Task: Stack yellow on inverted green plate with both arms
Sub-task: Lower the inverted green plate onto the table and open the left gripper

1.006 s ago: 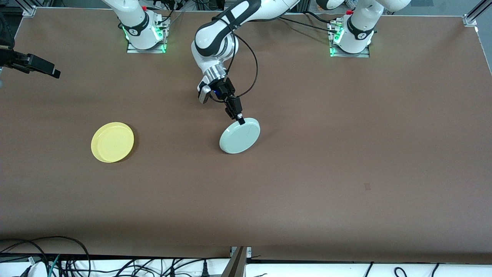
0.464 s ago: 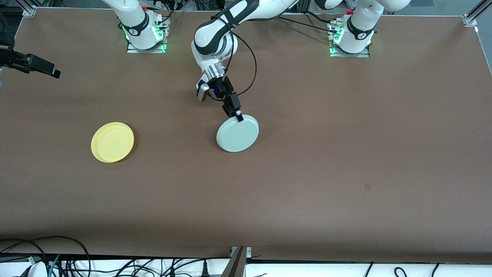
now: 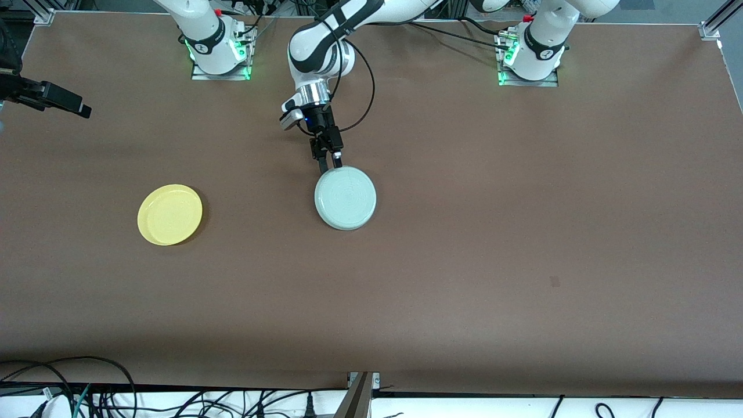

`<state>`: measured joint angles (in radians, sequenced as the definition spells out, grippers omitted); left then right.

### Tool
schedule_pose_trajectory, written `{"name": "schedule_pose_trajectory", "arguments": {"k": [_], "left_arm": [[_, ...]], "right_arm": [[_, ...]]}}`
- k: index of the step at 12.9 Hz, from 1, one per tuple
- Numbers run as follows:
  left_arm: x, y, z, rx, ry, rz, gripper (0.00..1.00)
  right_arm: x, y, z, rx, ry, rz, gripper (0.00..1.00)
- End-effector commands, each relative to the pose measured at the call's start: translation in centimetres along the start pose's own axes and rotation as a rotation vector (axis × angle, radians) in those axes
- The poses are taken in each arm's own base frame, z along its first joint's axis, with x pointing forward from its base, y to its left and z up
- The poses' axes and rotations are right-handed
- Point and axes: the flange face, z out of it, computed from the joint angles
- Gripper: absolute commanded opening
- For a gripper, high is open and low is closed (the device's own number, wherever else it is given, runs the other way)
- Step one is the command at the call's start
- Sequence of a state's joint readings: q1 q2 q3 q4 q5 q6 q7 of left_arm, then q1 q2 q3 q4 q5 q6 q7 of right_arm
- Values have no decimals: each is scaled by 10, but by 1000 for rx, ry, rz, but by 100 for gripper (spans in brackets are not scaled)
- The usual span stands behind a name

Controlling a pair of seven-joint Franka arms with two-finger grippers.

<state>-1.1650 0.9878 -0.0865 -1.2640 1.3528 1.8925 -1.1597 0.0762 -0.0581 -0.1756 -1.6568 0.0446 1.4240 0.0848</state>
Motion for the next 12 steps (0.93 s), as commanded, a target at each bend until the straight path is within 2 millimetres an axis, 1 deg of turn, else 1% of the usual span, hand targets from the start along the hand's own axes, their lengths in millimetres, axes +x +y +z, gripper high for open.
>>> {"name": "schedule_pose_trajectory", "arguments": {"k": [1,2,3,4,6,7,9,10,11,12], "left_arm": [[9,-6,17,-114,3,-143,100],[10,-6,16,-135,6,-167,100],[12,-9,21,-148,-16,-213,100],[17,-12,19,-188,-45,-270,100],[28,-28,34,-303,-154,-416,100],[30,-32,43,-354,-203,-486,100],[39,-50,64,-455,-249,-618,100],[45,-60,71,-497,-266,-671,100],[52,-70,75,-545,-300,-739,100],[60,-77,70,-611,-358,-832,100]], "right_arm": [[-4,1,-6,-4,-1,1,100],[-4,2,-6,-4,-1,3,100],[-4,2,-6,-4,-1,3,100],[-4,1,-6,-4,0,1,100],[-4,3,-6,-3,-1,4,100],[-3,3,-7,-3,3,7,100],[-2,7,-5,-1,-3,15,100],[0,12,-4,-1,-4,21,100],[0,13,-4,0,-4,24,100],[2,13,-3,-1,-5,25,100]]}}
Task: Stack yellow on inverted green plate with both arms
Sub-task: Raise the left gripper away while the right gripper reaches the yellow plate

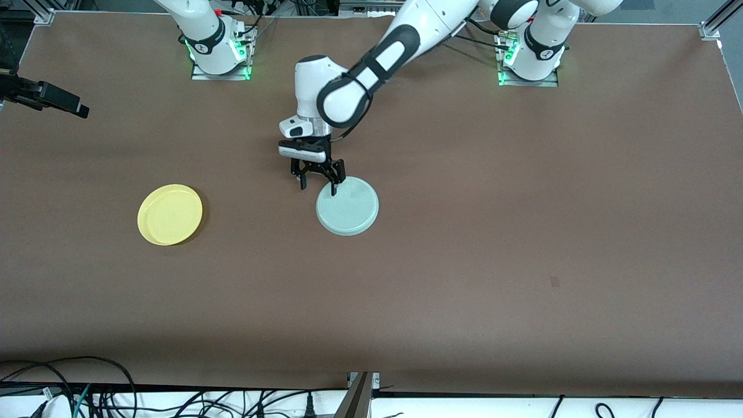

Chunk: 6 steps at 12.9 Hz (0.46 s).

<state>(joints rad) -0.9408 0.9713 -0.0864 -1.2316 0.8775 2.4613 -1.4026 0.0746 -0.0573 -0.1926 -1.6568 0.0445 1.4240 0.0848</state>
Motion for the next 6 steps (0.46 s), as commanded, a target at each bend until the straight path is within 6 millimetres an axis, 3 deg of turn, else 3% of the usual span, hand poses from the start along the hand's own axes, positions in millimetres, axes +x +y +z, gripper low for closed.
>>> {"name": "schedule_pose_trajectory", "arguments": {"k": [1,6], "left_arm": [[26,5,-28,-139,-118,-247,100],[69,9,-71,-279,-241,-530,100]], "right_arm": [[2,3,-1,-8,-9,5,100],[3,9,4,-44,-27,16,100]]}}
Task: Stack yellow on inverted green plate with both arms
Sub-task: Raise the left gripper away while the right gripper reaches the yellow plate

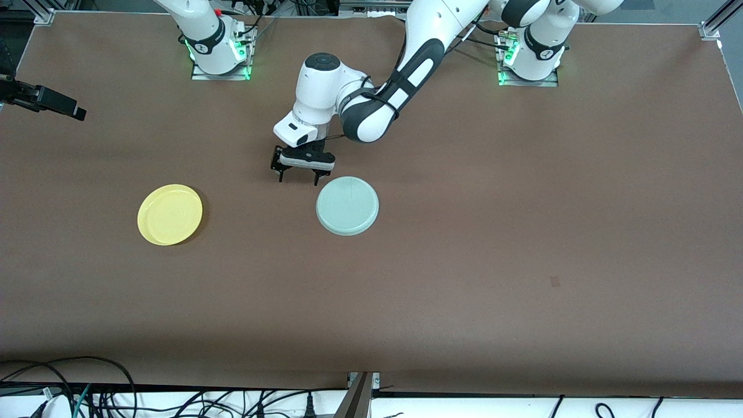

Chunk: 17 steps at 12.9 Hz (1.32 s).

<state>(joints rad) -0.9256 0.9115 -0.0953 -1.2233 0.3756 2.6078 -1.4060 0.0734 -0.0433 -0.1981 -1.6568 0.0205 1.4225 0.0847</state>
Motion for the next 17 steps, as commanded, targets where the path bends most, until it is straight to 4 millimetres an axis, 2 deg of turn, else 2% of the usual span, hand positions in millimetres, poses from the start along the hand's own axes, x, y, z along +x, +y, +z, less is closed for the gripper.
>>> {"name": "schedule_pose_trajectory", "arguments": {"k": [1,4,6,7,9,11,14,16,17], "left_arm": [[23,22,-38,-84,-44,-151,100],[50,43,-71,-174,-69,-255,100],[54,59,-91,-244,-154,-353,100],[64,67,-107,-308,-178,-398,100],[66,76,-122,-380,-217,-438,100],[81,80,-144,-472,-285,-511,100],[134,74,-195,-614,-401,-651,100],[188,54,-231,-695,-446,-736,100],[207,46,-250,-733,-467,-761,100]], "right_arm": [[-2,4,-1,-21,-20,5,100],[0,4,2,-22,-26,7,100],[1,5,4,-33,-30,9,100],[3,6,7,-45,-33,13,100],[11,17,14,-59,-46,35,100],[21,26,20,-59,-36,53,100],[35,38,30,-68,-19,71,100],[52,47,44,-71,-1,40,100],[58,46,49,-73,3,35,100]]}}
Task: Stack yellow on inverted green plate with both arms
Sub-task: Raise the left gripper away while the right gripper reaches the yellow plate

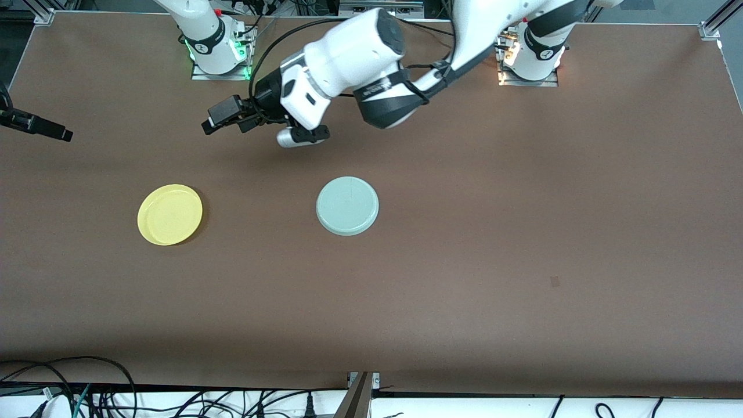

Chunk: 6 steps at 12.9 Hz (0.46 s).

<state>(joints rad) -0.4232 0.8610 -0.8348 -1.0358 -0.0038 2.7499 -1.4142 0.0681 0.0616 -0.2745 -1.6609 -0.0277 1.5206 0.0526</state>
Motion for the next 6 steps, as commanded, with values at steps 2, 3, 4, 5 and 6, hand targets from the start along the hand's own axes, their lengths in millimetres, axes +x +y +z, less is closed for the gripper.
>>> {"name": "schedule_pose_trajectory", "arguments": {"k": [2,3,4,5,6], "left_arm": [[19,53,-69,-133,-93,-117,100],[24,69,-94,-171,-119,-143,100],[29,83,-117,-199,-141,-163,100],[29,96,-139,-226,-168,-181,100],[31,107,-159,-256,-187,-196,100]], "right_arm": [[25,-1,22,-25,10,-21,100],[33,-3,32,-24,12,-23,100],[40,-5,45,-27,22,-24,100],[46,-6,61,-22,46,-25,100],[50,-7,80,-13,72,-25,100]]}}
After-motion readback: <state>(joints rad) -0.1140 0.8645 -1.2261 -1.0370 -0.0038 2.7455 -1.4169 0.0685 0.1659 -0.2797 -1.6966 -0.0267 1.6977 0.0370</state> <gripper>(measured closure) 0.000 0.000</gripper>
